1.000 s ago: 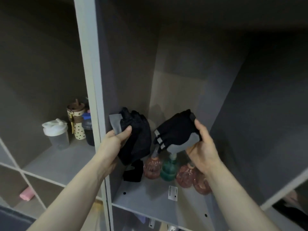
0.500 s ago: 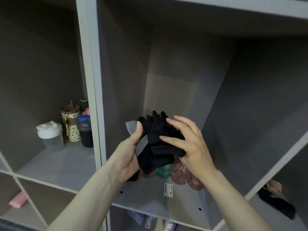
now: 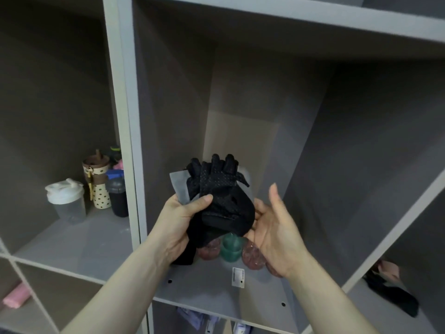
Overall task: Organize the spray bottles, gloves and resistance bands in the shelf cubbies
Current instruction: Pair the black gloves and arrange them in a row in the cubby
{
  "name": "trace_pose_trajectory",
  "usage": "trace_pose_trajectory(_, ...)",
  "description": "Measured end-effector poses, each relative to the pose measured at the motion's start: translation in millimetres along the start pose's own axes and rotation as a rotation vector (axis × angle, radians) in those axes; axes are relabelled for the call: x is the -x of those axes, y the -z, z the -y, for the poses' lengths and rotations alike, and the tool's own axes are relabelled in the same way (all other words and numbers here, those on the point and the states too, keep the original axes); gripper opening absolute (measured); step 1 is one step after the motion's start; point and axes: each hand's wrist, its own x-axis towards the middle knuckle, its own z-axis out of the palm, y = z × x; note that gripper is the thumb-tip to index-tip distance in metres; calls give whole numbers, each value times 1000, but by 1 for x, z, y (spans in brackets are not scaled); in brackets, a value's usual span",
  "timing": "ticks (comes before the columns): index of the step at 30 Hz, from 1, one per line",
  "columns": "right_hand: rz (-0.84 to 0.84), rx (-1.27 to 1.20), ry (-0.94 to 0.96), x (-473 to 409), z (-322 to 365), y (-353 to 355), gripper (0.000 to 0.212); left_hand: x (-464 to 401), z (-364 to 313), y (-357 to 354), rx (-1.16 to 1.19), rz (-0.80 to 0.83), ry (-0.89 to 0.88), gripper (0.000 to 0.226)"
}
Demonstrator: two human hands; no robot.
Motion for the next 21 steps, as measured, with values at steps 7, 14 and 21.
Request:
trace_pose_trajectory(7, -123, -101, 231, -6, -1, 2, 30, -2, -9, 4, 79, 61, 121, 44)
trace_pose_trajectory(14, -109, -128, 333, -9, 19, 20, 37, -5, -20, 15, 206, 76, 242, 50)
trace_pose_trajectory(21, -153, 279, 431, -6, 24, 7, 29, -7, -21, 2, 208, 160, 196, 47)
